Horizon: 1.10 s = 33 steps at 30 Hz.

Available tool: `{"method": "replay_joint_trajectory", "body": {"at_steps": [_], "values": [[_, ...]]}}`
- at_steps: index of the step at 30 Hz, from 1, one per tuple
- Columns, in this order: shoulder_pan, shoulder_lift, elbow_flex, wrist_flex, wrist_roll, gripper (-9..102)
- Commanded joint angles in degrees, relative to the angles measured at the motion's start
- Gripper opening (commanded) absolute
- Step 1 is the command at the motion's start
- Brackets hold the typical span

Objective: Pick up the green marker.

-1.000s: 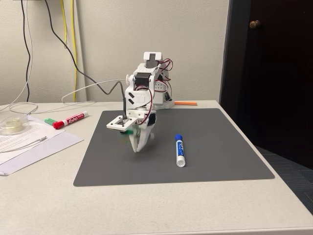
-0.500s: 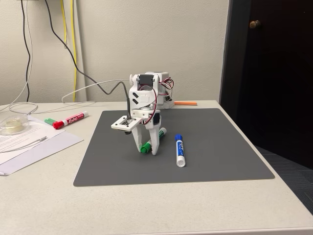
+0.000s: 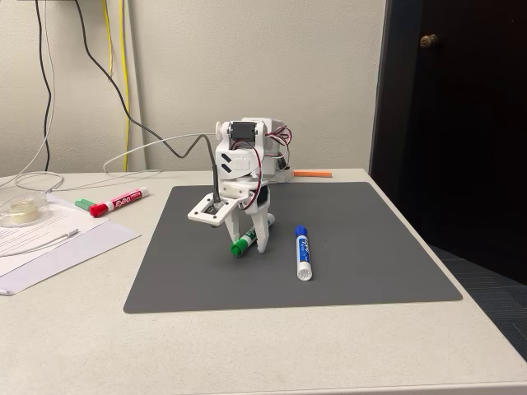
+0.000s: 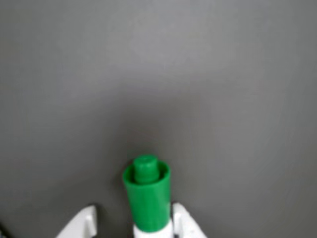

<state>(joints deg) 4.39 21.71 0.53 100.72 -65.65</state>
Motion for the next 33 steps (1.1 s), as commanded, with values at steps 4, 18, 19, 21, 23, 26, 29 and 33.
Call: {"method": "replay_joint_trajectory", "body": {"at_steps": [4, 18, 19, 21, 23, 26, 29, 33], "values": [[-1.67, 15.12, 16.44, -0.35, 1.49, 23], [-4.75, 19.16, 27.33, -0.62, 2.99, 20], [-4.75, 18.81, 27.33, -0.79, 2.99, 20], [-4.75, 18.63, 27.33, -0.97, 2.90, 20], [-4.75, 18.02, 27.33, -1.32, 2.64, 19], [-4.66, 16.35, 26.89, -2.29, 2.20, 19], [-4.39, 14.85, 26.72, -3.69, 1.93, 19], [-4.31, 14.15, 26.72, -4.48, 1.93, 19]]}}
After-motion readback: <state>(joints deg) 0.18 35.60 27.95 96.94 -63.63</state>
